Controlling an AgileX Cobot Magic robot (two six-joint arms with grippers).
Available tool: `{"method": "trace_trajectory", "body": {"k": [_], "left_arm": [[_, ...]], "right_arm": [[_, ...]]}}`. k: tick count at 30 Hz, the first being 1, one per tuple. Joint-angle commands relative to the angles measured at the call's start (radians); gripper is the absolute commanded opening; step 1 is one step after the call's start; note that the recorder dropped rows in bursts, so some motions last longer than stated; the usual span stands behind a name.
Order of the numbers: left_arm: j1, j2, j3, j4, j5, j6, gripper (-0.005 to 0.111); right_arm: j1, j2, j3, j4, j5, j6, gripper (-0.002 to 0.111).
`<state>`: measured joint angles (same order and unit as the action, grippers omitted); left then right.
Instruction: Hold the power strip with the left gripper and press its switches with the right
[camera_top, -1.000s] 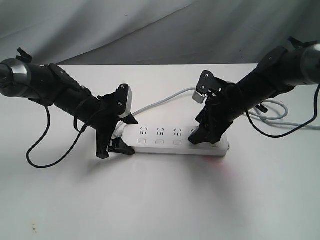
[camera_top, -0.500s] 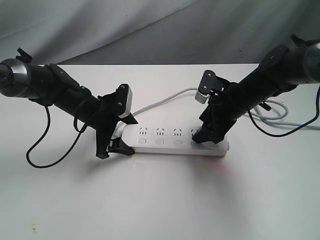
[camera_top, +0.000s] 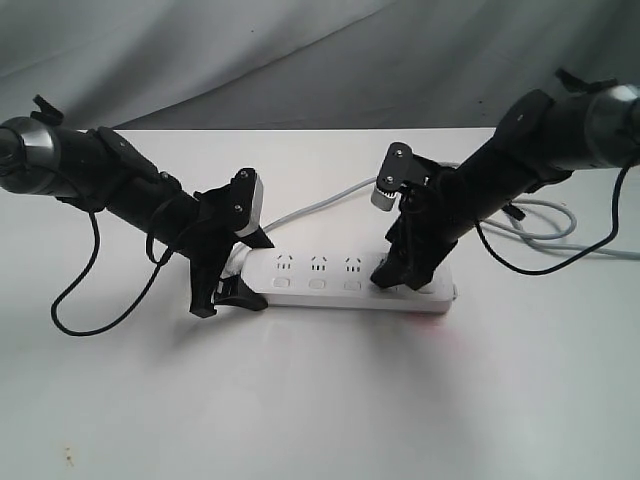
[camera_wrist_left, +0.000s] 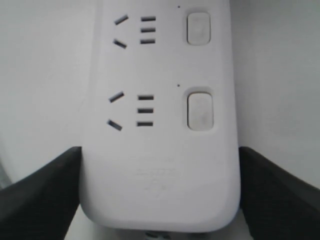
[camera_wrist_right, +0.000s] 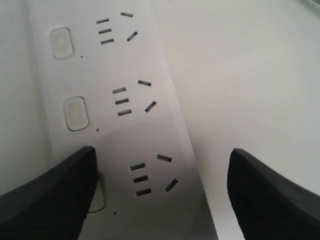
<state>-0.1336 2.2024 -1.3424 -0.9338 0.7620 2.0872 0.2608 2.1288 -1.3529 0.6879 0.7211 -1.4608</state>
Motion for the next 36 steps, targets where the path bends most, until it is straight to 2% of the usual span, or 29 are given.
{"method": "trace_trajectory", "body": {"k": [1, 3, 11, 21, 25, 36], "left_arm": [[-0.006, -0.001, -0.002, -0.010, -0.006, 0.006, 0.000], [-0.006, -0.001, -0.002, -0.010, -0.006, 0.006, 0.000], [-0.006, -0.001, -0.002, -0.010, -0.006, 0.006, 0.000], [-0.006, -0.001, -0.002, -0.010, -0.006, 0.006, 0.000], [-0.006, -0.001, -0.002, -0.010, -0.006, 0.006, 0.000], [-0.006, -0.001, -0.002, -0.010, -0.006, 0.006, 0.000]], "right_arm": [[-0.020, -0.006, 0.019, 0.084, 0.014, -0.100, 0.068], [-0.049, -0.047, 0.019, 0.139, 0.059, -0.144, 0.068], [-0.151, -0.097, 0.019, 0.156, 0.150, -0.162, 0.068], [-0.151, -0.097, 0.130, 0.189, -0.001, -0.254, 0.068], [-0.151, -0.097, 0.141, 0.249, -0.006, -0.296, 0.068], [-0.151, -0.097, 0.141, 0.226, 0.013, -0.293, 0.068]]}}
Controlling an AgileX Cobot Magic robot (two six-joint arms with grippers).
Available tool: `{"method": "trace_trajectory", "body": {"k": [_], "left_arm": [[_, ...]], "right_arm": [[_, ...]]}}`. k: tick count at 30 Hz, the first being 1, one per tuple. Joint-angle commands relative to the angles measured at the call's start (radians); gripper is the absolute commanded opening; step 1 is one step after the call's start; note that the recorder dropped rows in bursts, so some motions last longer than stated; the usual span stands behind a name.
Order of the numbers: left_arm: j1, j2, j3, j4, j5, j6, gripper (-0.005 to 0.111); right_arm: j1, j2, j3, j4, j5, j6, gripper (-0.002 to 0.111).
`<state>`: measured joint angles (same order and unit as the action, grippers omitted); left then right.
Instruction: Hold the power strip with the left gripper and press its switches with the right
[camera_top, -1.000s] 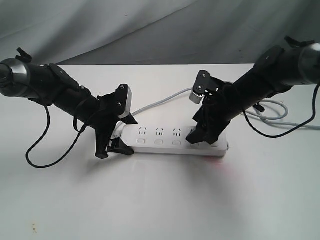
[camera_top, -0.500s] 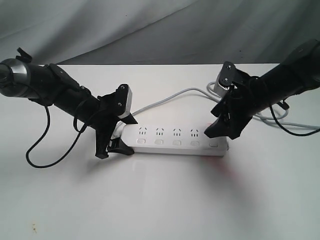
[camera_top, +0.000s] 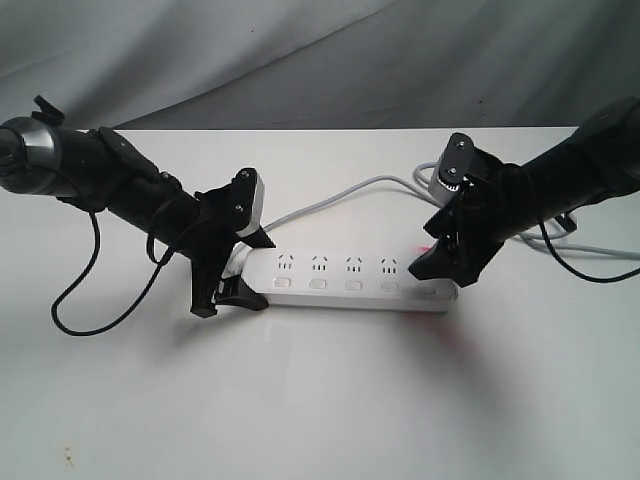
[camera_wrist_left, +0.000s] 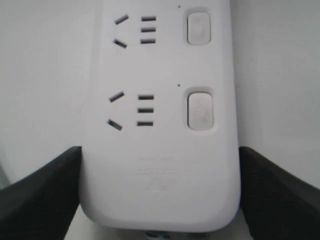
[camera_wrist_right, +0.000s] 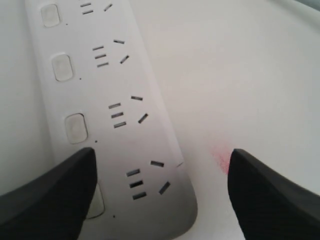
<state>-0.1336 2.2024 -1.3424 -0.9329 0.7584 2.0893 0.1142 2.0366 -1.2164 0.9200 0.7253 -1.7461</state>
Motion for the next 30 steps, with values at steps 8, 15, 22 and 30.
{"method": "trace_trajectory", "body": {"k": [8, 15, 22, 30], "left_arm": [[-0.006, -0.001, -0.002, -0.011, -0.003, 0.004, 0.000], [-0.006, -0.001, -0.002, -0.011, -0.003, 0.004, 0.000], [-0.006, -0.001, -0.002, -0.011, -0.003, 0.004, 0.000], [-0.006, -0.001, -0.002, -0.011, -0.003, 0.004, 0.000]], "right_arm": [[-0.004, -0.004, 0.039, -0.040, -0.059, 0.007, 0.068], [0.007, -0.004, 0.042, -0.038, -0.062, 0.007, 0.068], [0.007, 0.020, 0.044, -0.080, -0.077, 0.034, 0.068], [0.007, 0.084, 0.044, -0.170, -0.094, 0.118, 0.068]]}}
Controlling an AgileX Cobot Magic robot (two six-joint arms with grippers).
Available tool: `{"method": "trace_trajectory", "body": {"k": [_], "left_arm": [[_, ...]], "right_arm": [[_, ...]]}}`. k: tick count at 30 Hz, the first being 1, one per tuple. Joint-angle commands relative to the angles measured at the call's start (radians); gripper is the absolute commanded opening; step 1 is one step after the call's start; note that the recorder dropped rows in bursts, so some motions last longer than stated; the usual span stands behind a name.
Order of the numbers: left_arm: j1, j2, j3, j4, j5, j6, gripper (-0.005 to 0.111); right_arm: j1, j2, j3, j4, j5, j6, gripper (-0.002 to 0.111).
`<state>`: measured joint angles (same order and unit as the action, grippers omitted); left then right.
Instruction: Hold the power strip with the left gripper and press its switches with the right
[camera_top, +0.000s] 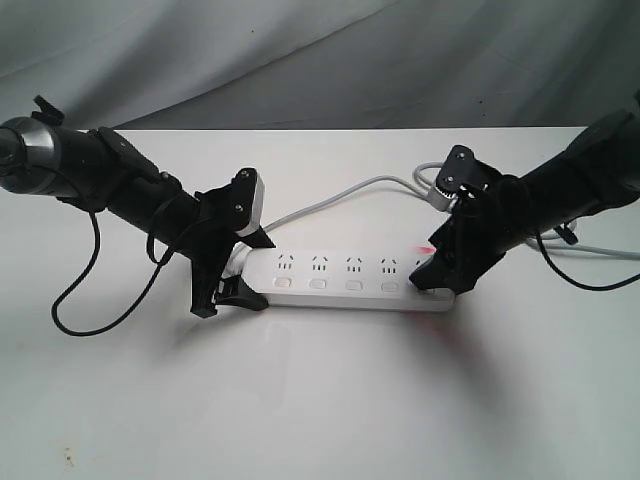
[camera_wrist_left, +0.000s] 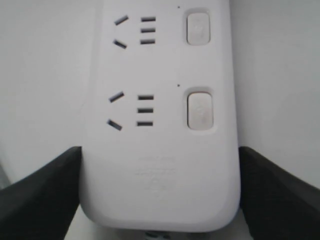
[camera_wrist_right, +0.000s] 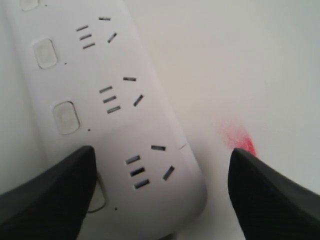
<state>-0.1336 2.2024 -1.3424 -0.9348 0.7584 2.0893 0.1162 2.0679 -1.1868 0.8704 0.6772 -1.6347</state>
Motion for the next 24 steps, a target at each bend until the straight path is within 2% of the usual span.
{"method": "trace_trajectory", "body": {"k": [1, 10, 24], "left_arm": [[-0.006, -0.001, -0.002, -0.009, -0.003, 0.004, 0.000], [-0.006, -0.001, -0.002, -0.009, -0.003, 0.004, 0.000], [-0.006, -0.001, -0.002, -0.009, -0.003, 0.004, 0.000]], "right_arm": [[0.005, 0.052, 0.014, -0.113, -0.046, 0.007, 0.068], [0.005, -0.089, 0.009, 0.167, -0.009, -0.089, 0.068], [0.003, -0.506, 0.009, 0.200, -0.387, 0.207, 0.068]]}}
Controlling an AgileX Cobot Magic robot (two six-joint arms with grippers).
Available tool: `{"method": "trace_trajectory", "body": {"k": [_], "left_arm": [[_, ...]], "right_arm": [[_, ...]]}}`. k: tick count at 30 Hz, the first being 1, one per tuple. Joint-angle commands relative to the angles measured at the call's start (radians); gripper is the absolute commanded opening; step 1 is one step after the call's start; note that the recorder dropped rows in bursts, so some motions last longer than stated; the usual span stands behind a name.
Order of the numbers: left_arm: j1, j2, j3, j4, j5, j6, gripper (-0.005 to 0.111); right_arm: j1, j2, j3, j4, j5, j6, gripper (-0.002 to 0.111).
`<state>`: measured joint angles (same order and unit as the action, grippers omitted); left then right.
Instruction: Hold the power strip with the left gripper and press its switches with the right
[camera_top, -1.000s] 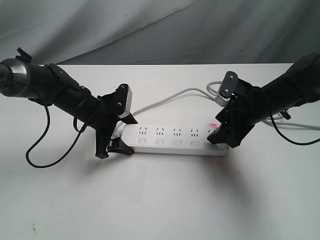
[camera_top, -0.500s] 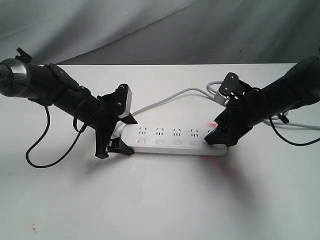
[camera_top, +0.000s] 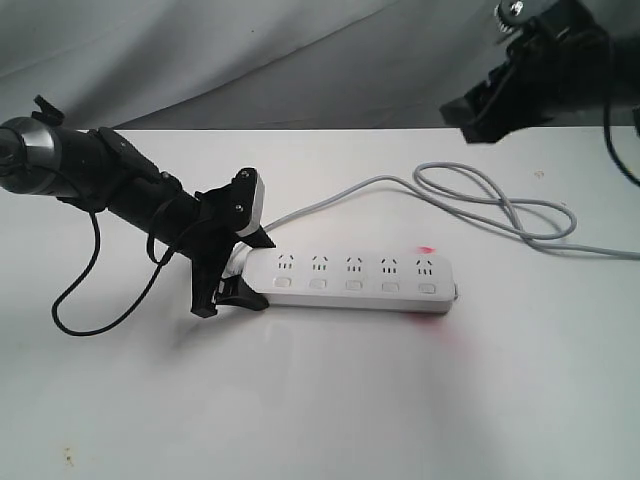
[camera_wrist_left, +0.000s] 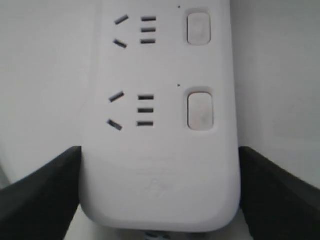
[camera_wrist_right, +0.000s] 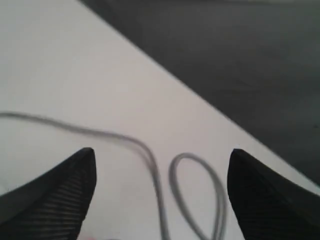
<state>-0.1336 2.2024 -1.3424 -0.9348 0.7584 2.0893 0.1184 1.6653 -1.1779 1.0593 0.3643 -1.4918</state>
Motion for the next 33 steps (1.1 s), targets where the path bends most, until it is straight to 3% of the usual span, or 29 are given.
{"method": "trace_trajectory", "body": {"k": [1, 9, 19, 26, 33], "left_arm": [[-0.006, -0.001, -0.002, -0.009, -0.003, 0.004, 0.000], [-0.006, -0.001, -0.002, -0.009, -0.003, 0.004, 0.000], [-0.006, -0.001, -0.002, -0.009, -0.003, 0.004, 0.000], [-0.006, -0.001, -0.002, -0.009, -0.003, 0.004, 0.000], [-0.006, -0.001, -0.002, -0.009, -0.003, 0.004, 0.000]], "right_arm": [[0.000, -0.133, 0.000, 0.012, -0.088, 0.064, 0.068], [0.000, -0.373, 0.000, 0.012, -0.095, 0.151, 0.064], [0.000, -0.626, 0.000, 0.012, -0.029, 0.419, 0.001], [0.000, -0.744, 0.000, 0.012, 0.142, 0.460, 0.000], [0.000, -0.800, 0.000, 0.012, 0.178, 0.460, 0.000]]}}
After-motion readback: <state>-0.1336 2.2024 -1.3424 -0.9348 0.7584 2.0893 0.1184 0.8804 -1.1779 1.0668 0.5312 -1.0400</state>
